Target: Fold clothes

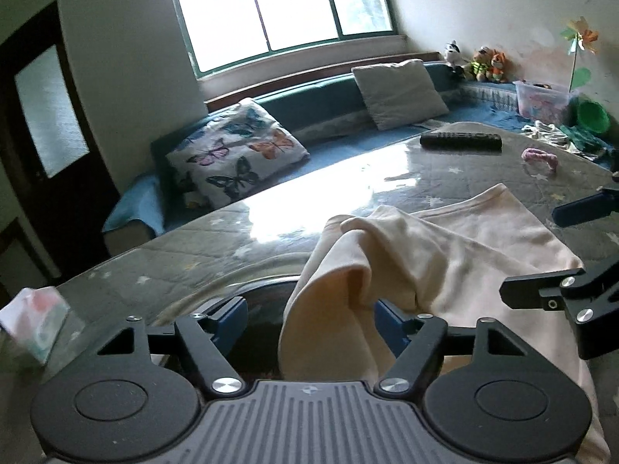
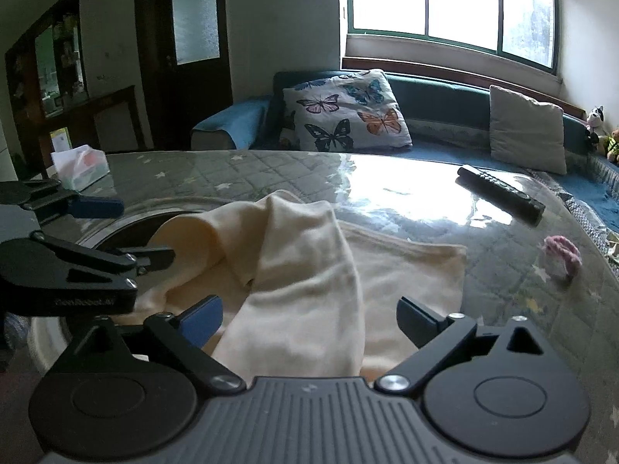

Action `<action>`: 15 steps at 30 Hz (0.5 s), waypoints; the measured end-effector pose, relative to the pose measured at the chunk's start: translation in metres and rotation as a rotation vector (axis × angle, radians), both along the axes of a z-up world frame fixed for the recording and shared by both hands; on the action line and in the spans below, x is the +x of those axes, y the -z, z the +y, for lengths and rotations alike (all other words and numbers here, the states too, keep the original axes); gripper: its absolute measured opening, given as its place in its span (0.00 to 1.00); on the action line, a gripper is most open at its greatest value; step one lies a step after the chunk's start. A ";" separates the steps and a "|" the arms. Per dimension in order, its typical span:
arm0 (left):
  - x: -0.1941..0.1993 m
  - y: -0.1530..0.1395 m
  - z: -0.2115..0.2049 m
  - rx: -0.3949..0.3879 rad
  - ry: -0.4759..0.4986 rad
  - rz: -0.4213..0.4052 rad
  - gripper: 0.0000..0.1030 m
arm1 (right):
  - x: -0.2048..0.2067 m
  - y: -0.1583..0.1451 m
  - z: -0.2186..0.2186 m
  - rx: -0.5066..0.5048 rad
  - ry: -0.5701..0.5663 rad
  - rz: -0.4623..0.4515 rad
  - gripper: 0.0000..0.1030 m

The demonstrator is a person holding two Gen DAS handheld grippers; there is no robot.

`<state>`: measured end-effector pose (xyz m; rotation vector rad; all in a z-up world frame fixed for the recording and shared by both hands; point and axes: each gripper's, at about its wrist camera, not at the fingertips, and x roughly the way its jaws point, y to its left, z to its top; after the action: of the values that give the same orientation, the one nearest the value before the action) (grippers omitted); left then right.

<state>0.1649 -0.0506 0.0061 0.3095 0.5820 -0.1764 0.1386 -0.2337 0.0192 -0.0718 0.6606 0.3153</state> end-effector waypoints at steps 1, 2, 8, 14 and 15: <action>0.006 0.002 -0.001 -0.002 0.007 0.007 0.70 | 0.006 0.001 0.000 0.000 0.001 0.003 0.95; 0.012 0.004 -0.002 -0.003 0.015 0.014 0.69 | 0.011 0.001 0.000 0.000 0.003 0.006 0.95; 0.037 0.019 -0.001 -0.033 0.063 0.073 0.19 | 0.042 0.007 0.005 0.001 -0.006 0.030 0.88; 0.037 0.021 0.016 -0.074 0.028 0.071 0.04 | 0.064 0.009 0.022 -0.005 -0.036 0.031 0.80; 0.037 0.020 0.018 -0.075 0.023 0.069 0.04 | 0.069 0.010 0.024 -0.002 -0.038 0.038 0.78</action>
<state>0.2016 -0.0324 -0.0140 0.2379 0.6390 -0.2314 0.2076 -0.2092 0.0091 -0.0801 0.6974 0.3530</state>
